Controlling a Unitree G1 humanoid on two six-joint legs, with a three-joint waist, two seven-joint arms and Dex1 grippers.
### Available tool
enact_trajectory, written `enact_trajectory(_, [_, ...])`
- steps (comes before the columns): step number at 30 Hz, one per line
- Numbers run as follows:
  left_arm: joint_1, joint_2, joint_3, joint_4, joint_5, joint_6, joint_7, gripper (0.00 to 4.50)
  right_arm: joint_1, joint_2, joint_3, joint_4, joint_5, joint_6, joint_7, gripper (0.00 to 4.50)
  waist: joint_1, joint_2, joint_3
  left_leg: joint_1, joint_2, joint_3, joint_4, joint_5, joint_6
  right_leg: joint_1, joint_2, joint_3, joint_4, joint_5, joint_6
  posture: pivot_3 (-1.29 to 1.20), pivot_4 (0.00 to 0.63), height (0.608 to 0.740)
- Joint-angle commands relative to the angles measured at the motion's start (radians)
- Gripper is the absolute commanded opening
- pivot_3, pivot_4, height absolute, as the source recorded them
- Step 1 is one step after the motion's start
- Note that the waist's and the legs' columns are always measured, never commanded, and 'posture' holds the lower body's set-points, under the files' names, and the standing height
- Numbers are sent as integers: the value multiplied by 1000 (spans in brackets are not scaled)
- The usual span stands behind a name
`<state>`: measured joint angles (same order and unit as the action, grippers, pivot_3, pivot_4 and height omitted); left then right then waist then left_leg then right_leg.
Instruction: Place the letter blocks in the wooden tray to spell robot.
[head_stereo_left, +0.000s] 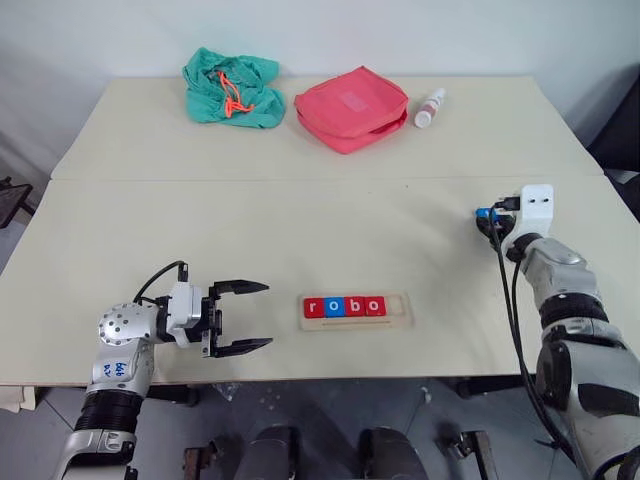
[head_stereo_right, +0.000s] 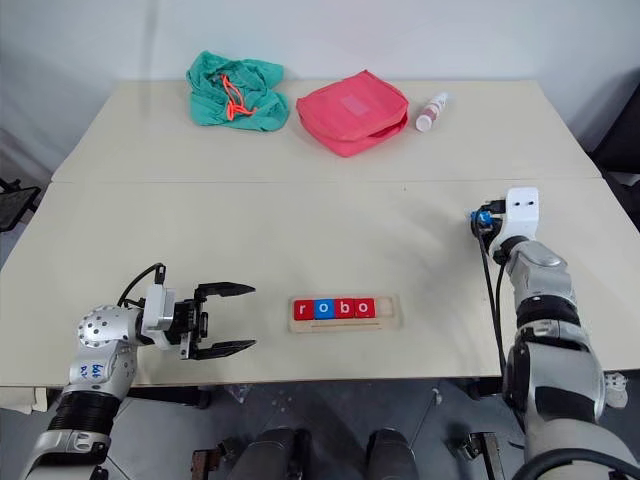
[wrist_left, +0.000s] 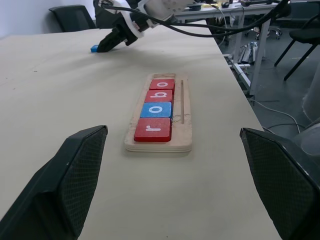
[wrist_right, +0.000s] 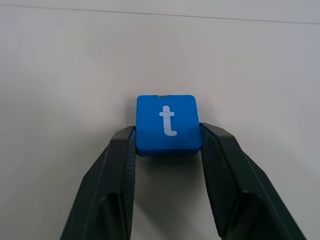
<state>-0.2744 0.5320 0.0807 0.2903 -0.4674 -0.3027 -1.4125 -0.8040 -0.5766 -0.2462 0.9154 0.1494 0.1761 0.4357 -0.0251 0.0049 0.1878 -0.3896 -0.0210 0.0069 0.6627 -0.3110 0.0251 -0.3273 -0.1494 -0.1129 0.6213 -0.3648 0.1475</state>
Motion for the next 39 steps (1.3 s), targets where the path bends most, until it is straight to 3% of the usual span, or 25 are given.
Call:
enact_trajectory(1, [0,2,11,-8,-16,-7,-9,4500,166,15,-26,-362,76,162,6,1467,1,0,0,0,0,0,0,0,0,0,0,0,1,0,0,0,150,740])
enact_trajectory(7, [-25,8,8,32,-19,-7,-50,4500,490,61,-83,-1043,212,518,-94,1467,13,1,0,0,0,0,0,0,0,-1,0,0,1,0,0,0,150,740])
enact_trajectory(12, [-55,3,6,69,-15,-12,-77,4500,631,121,-134,-1391,303,738,-195,1467,24,1,0,1,0,2,0,0,0,-1,0,3,0,0,0,0,150,740])
enact_trajectory(20, [-89,-13,-3,106,-9,-19,-104,4500,829,226,-178,-1722,379,938,-305,1467,37,1,0,0,-1,1,0,0,0,-2,0,4,1,0,0,0,150,740])
enact_trajectory(29, [-93,-17,-10,108,-9,-22,-104,4500,907,272,-181,-1757,388,960,-332,1467,30,1,0,1,-1,3,-1,0,0,-2,0,5,1,0,0,0,150,740])
enact_trajectory(37, [-96,-19,-9,110,-8,-24,-102,4500,936,263,-197,-1743,390,926,-309,4179,27,1,0,1,-1,2,-1,0,0,-2,0,5,1,0,0,0,150,740])
enact_trajectory(38, [-96,-19,-9,111,-8,-24,-102,4500,946,250,-198,-1746,393,917,-292,4461,27,1,0,1,-1,2,-1,0,0,-2,0,5,1,0,0,0,150,740])
enact_trajectory(39, [-95,-19,-9,110,-8,-24,-102,4500,954,235,-197,-1747,396,910,-274,4461,27,1,0,1,-1,2,-1,0,0,-2,0,5,1,0,0,0,150,740])
